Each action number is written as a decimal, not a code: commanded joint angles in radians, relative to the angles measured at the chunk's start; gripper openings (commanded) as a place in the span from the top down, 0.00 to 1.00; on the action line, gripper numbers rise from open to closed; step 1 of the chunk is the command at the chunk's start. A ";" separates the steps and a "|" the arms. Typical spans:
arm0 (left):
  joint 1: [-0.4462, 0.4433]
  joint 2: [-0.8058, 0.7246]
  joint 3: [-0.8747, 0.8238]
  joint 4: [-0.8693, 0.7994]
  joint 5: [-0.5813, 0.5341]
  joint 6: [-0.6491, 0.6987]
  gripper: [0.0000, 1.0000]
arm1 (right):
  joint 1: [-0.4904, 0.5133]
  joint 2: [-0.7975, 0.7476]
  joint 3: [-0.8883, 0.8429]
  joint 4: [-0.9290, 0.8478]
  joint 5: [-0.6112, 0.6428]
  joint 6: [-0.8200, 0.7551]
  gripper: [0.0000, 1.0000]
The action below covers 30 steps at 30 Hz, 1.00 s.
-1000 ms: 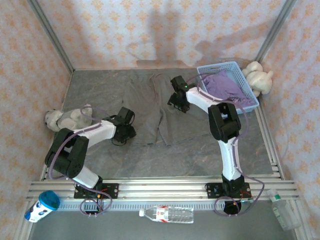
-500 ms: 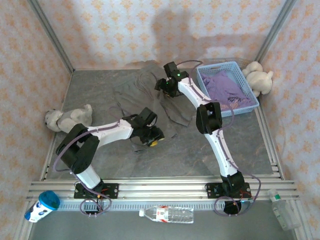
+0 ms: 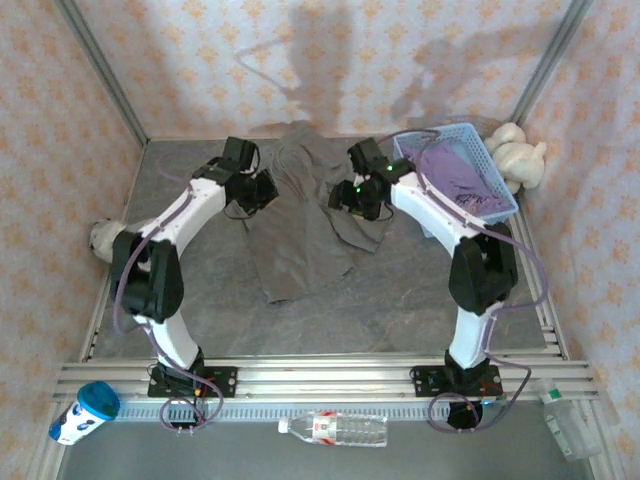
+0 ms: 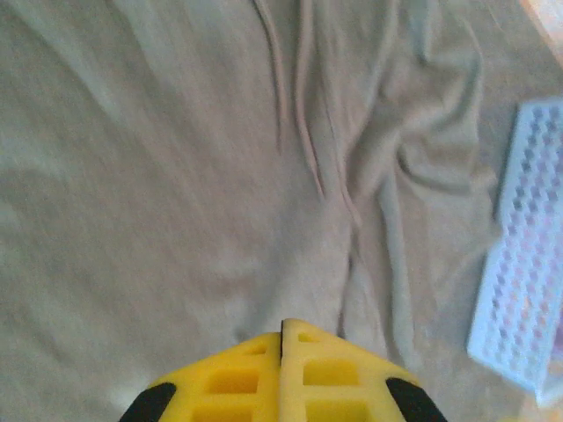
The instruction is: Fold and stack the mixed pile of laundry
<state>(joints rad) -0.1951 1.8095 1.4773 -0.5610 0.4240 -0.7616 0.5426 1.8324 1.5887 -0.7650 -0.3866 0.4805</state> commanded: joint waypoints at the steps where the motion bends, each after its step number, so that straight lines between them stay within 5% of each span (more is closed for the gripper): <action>1: 0.043 0.144 0.109 -0.083 -0.069 0.094 1.00 | 0.117 -0.018 -0.103 0.067 0.024 0.100 0.37; 5: 0.100 0.328 0.288 -0.158 -0.137 0.127 1.00 | 0.245 0.024 -0.159 0.193 0.012 0.197 0.43; 9: 0.139 0.430 0.401 -0.208 -0.234 0.165 1.00 | 0.275 0.138 -0.128 0.181 0.004 0.207 0.71; 15: 0.167 0.532 0.447 -0.313 -0.289 0.222 1.00 | 0.222 0.197 -0.181 0.120 0.021 0.172 0.74; 20: 0.164 0.391 0.129 -0.205 -0.235 0.154 1.00 | 0.123 0.121 -0.311 0.062 0.061 0.091 0.72; 26: 0.088 -0.012 -0.453 0.072 -0.169 -0.145 1.00 | -0.002 0.066 -0.377 0.019 0.119 -0.051 0.72; 30: -0.002 -0.176 -0.581 0.083 -0.206 -0.206 1.00 | -0.038 0.113 -0.298 -0.067 0.171 -0.156 0.71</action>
<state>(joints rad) -0.1589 1.6779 0.9463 -0.5045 0.2531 -0.8642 0.5125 1.9022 1.2591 -0.7105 -0.3290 0.4355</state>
